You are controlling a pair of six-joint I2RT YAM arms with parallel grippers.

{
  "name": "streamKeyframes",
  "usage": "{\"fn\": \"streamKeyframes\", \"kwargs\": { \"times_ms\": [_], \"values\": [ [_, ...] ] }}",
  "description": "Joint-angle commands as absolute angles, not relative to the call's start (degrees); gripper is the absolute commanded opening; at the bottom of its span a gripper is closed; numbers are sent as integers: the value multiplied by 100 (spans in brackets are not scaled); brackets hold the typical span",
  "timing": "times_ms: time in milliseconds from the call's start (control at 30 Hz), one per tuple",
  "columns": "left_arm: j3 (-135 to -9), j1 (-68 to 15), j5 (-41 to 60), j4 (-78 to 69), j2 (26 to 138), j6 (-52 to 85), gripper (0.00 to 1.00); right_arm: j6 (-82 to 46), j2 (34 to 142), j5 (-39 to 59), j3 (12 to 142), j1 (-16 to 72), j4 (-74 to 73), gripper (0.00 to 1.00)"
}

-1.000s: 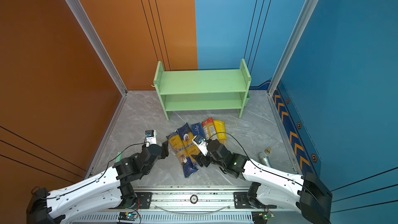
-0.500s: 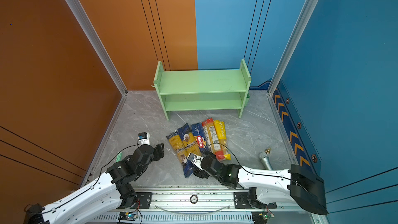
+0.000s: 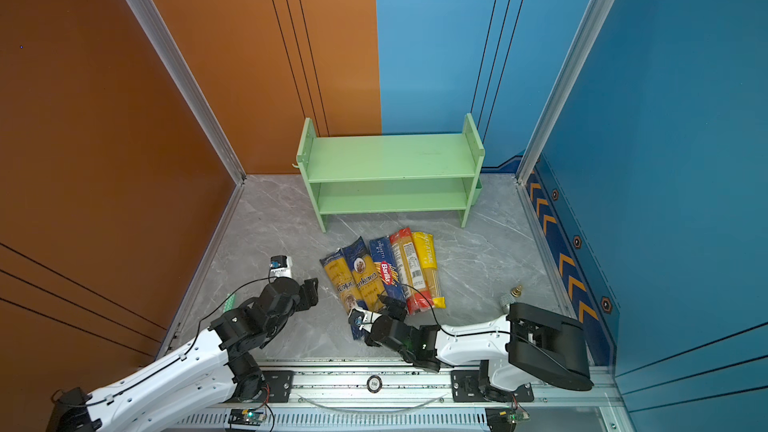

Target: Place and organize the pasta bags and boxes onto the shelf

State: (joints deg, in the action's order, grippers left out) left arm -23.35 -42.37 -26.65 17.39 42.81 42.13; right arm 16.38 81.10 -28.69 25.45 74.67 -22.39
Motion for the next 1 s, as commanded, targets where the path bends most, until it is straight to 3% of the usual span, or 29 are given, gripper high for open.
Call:
{"fn": "streamKeyframes", "kwargs": {
  "times_ms": [0, 600, 800, 967],
  "values": [
    [-2272, -4175, -2607, 1653, 4315, 4297, 81, 1885, 8478, -3253, 2698, 7372, -2814, 86],
    [-2111, -4162, -2602, 1757, 4140, 4444, 81, 2394, 10036, -2743, 4309, 6769, -3551, 87],
    [-2072, -4203, -2575, 1695, 4155, 4491, 82, 2419, 9609, -2622, 4253, 6684, -3416, 88],
    [-2070, -4363, -2666, 1350, 4406, 4513, 81, 2217, 8570, -2053, 4074, 6502, -2557, 88]
  ]
}}
